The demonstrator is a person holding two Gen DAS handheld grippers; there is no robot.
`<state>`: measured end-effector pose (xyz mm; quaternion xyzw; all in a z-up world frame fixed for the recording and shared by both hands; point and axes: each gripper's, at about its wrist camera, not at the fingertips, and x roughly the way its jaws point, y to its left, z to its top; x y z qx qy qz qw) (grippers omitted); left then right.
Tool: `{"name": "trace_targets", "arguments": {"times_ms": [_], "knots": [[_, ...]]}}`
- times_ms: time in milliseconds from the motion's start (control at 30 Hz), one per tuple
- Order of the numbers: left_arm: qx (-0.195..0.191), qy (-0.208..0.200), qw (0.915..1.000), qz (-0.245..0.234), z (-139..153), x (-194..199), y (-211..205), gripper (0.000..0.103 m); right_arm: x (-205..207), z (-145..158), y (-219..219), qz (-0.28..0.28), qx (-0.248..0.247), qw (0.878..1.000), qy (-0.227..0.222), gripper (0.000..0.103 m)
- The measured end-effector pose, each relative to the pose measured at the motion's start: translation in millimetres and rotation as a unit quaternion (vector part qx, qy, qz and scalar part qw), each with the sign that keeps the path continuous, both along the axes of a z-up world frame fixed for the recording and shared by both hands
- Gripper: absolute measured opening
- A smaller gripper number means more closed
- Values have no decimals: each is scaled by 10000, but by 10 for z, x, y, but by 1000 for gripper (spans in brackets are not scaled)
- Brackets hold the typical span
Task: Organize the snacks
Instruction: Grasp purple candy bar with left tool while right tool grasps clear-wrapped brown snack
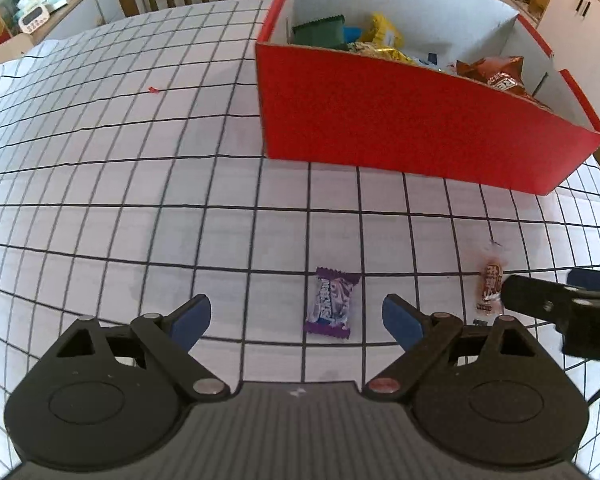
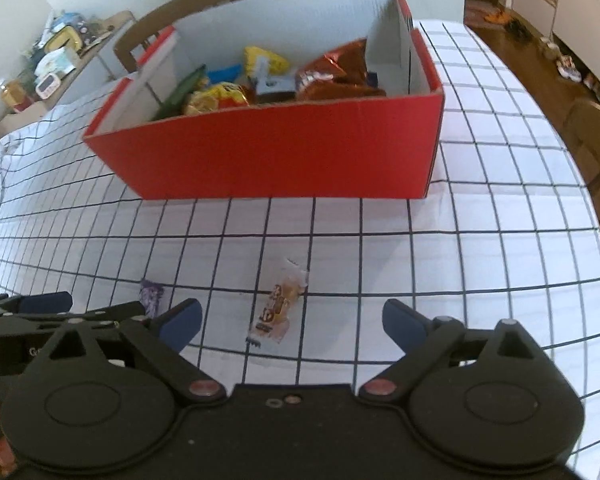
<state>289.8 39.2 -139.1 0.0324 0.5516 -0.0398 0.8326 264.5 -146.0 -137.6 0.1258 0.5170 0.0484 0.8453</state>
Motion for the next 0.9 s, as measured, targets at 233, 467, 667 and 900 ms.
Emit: {"name": "trace_targets", "arguments": {"times_ms": [233,467,667,900], "knots": [[34,-30,10000,-64,-109,70,-23,89,132,-124,119,49,-148,9997,165,75],[90,71,9998,-158,-208,104,-35,62,186,-192,275,151,-419,9986,275,57],[29,9,9997,-239,-204,109,-49,52,182,-224,369,283,-655,9972,239,42],[1,-30,9994,-358,-177,89,-78,26,154,-222,395,421,-836,9954,185,19]]}}
